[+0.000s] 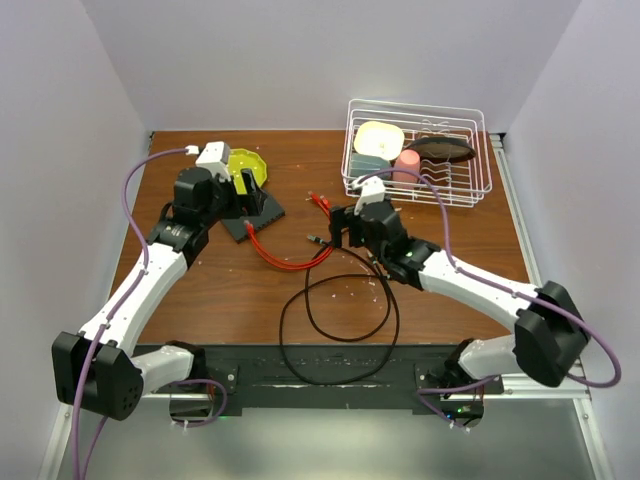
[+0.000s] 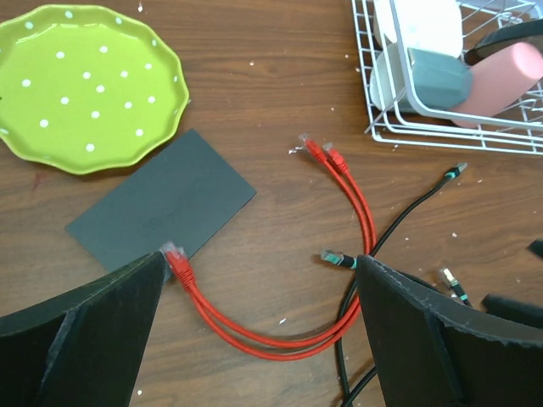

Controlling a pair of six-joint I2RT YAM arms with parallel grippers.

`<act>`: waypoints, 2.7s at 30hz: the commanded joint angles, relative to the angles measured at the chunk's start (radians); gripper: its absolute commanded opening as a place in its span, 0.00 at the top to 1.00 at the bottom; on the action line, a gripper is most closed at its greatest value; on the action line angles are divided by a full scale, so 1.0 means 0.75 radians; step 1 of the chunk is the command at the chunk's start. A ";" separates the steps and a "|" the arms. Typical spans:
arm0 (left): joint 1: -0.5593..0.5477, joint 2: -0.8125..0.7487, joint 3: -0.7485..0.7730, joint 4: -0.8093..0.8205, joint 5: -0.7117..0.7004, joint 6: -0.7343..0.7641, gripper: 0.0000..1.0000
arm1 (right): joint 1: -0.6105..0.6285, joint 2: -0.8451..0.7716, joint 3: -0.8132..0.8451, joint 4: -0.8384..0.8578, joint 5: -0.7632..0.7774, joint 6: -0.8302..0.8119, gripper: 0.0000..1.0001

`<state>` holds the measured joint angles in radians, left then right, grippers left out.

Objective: Insert the plug into the switch port

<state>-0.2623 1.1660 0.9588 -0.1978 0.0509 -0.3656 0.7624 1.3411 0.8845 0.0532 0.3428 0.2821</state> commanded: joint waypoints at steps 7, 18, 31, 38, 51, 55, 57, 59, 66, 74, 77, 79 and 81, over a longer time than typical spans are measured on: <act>0.006 -0.015 0.020 -0.112 -0.133 0.027 0.00 | 0.223 0.326 0.201 0.033 -0.126 -0.002 0.08; 0.121 0.010 0.008 -0.158 -0.034 -0.013 0.00 | 0.274 0.758 0.594 0.034 -0.342 0.031 0.39; 0.186 0.002 -0.025 -0.109 0.116 -0.018 0.00 | 0.272 1.010 0.886 -0.118 -0.308 0.086 0.53; 0.188 0.008 -0.027 -0.104 0.114 -0.014 0.00 | 0.270 1.071 0.903 -0.091 -0.320 0.119 0.60; 0.190 -0.002 -0.021 -0.121 0.088 -0.005 0.00 | 0.256 1.076 0.876 -0.042 -0.289 0.154 0.96; 0.190 0.000 -0.023 -0.121 0.077 -0.003 0.00 | 0.246 1.002 0.817 -0.055 -0.165 0.150 1.00; 0.190 0.000 -0.023 -0.119 0.077 -0.005 0.00 | 0.227 0.943 0.776 -0.067 -0.095 0.154 1.00; 0.190 0.002 -0.023 -0.117 0.079 -0.005 0.00 | 0.207 0.898 0.741 -0.118 -0.022 0.158 1.00; 0.190 0.006 -0.037 -0.066 0.147 -0.016 0.00 | 0.123 0.662 0.649 -0.192 0.081 0.056 1.00; 0.190 0.008 -0.043 -0.031 0.206 -0.007 0.00 | 0.086 0.454 0.576 -0.251 0.146 -0.106 1.00; 0.190 0.010 -0.045 -0.019 0.218 -0.007 0.00 | 0.084 0.362 0.492 -0.200 -0.011 -0.188 1.00; 0.190 0.016 -0.045 -0.012 0.231 -0.012 0.00 | 0.084 0.296 0.467 -0.206 -0.084 -0.190 1.00; 0.190 0.024 -0.047 -0.008 0.239 -0.016 0.00 | 0.084 0.235 0.457 -0.192 -0.134 -0.186 1.00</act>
<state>-0.1242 1.1751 0.9340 -0.2497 0.1898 -0.3752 0.8299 1.6142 1.2381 -0.1154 0.3397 0.1974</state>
